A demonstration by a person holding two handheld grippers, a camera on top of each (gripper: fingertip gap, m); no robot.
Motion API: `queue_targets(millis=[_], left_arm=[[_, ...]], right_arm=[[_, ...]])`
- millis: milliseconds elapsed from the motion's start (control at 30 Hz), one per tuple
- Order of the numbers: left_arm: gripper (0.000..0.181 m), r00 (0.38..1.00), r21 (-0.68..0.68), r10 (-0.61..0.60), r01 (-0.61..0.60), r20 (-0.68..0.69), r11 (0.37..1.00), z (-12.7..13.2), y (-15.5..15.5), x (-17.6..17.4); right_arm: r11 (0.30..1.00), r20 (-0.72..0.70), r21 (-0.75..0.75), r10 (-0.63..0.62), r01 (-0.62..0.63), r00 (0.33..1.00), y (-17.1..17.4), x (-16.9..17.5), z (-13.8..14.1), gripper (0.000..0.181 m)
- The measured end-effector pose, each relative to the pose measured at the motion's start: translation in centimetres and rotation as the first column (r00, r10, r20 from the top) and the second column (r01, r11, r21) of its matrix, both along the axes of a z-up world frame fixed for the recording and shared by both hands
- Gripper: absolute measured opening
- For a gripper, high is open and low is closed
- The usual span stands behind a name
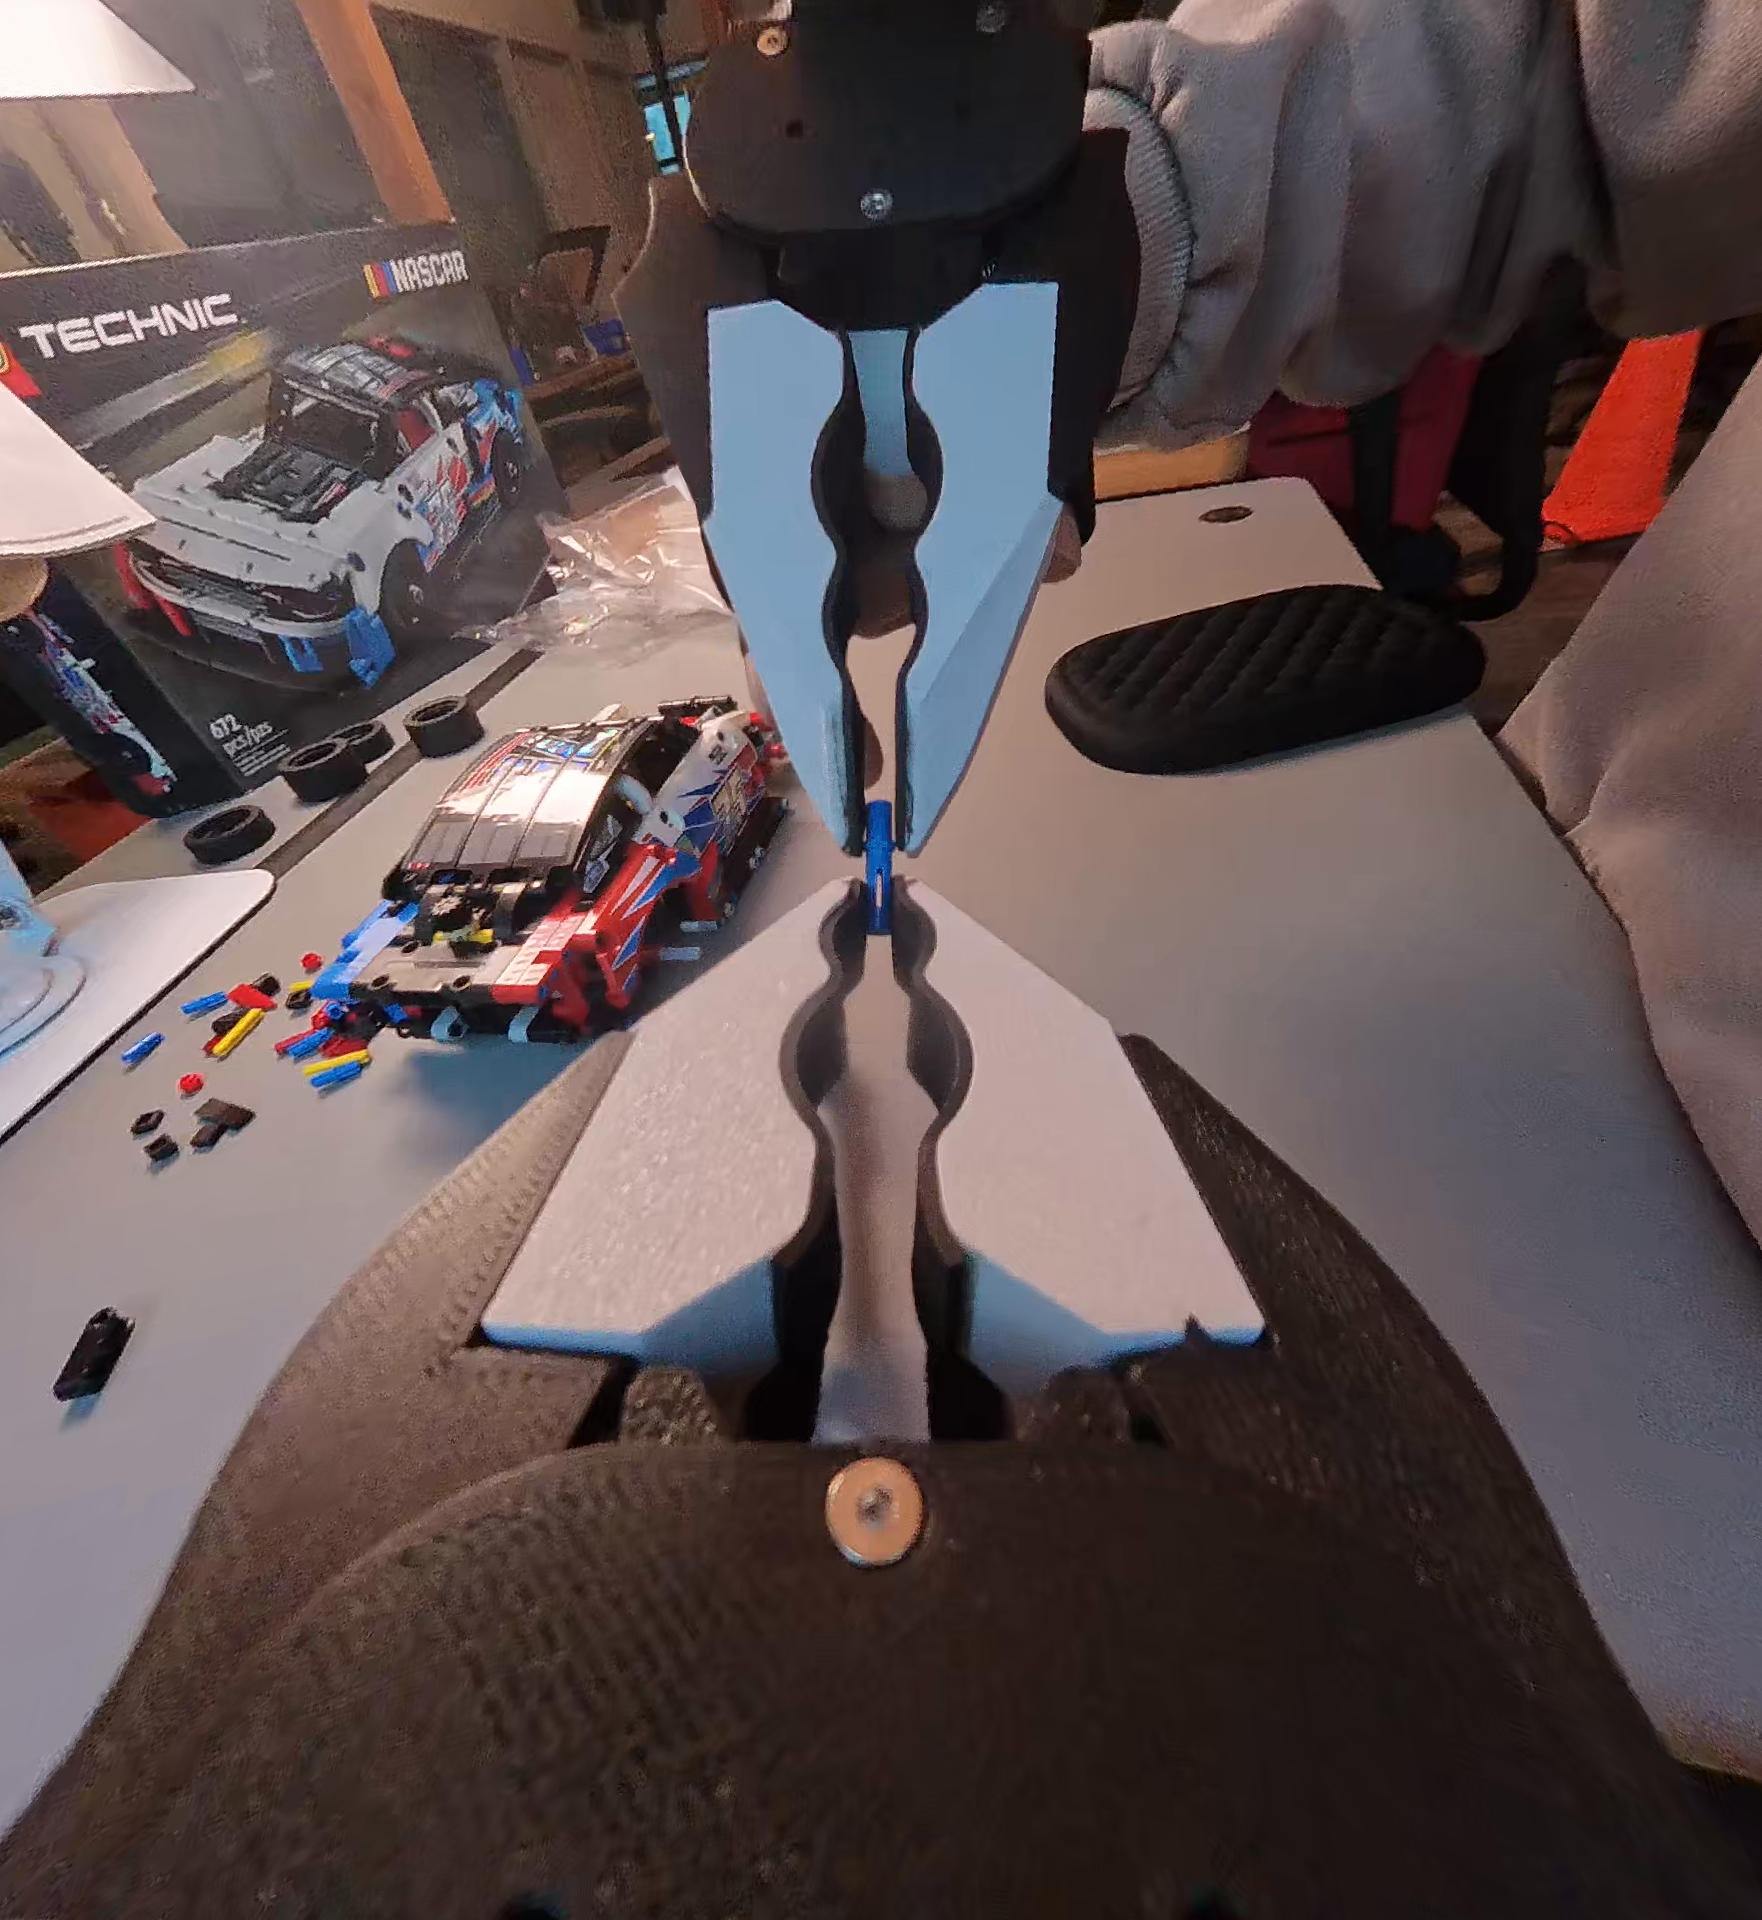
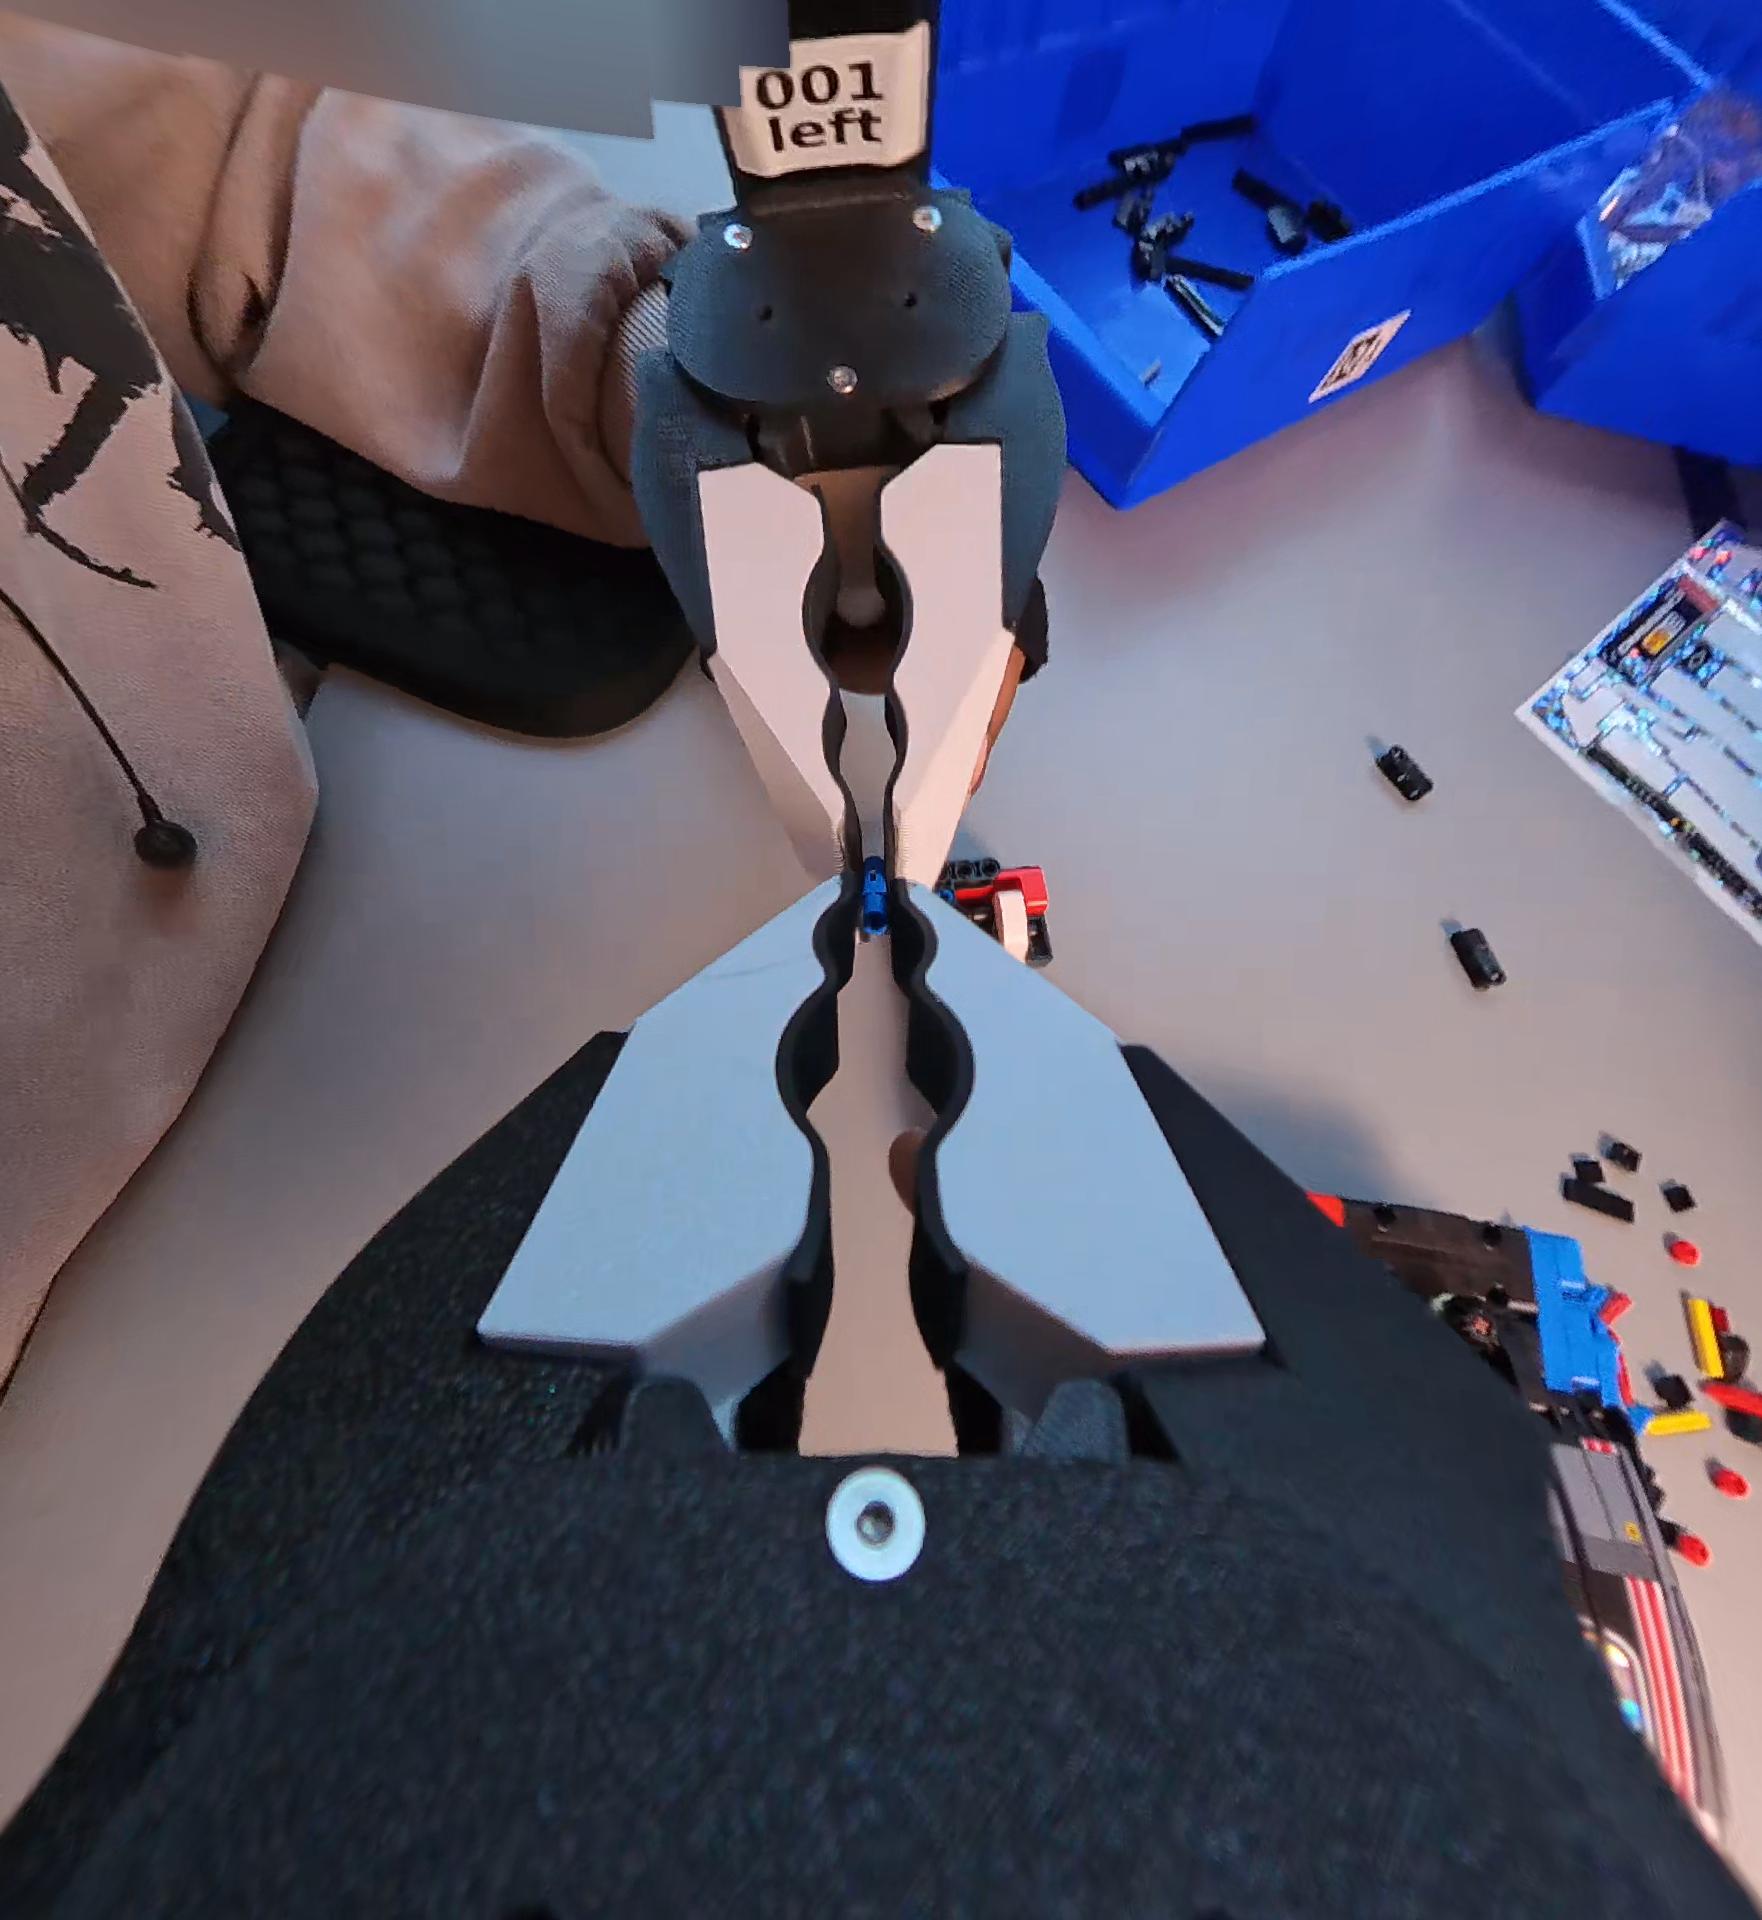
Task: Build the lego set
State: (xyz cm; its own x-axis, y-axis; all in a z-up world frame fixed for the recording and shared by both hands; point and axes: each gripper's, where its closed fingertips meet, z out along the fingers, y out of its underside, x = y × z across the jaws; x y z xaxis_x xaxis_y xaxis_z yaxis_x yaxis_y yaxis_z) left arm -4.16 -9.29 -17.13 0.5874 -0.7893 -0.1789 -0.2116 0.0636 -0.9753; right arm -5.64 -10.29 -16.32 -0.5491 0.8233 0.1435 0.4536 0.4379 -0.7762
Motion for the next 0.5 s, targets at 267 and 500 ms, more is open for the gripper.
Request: queue_targets(millis=[267,500], left_arm=[[0.002,0.994,0.002,-0.073,0.073,0.077,0.997,1.07,-1.03,0.58],[0.002,0.996,-0.037,-0.079,0.081,0.045,0.996,0.11,-0.99,0.74]], right_arm=[[0.997,-0.036,0.054,0.065,-0.063,0.997,-0.95,0.43,0.65,0.002],[0.994,0.002,0.090,0.062,-0.062,0.998,-1.04,0.40,-0.18,0.002]])
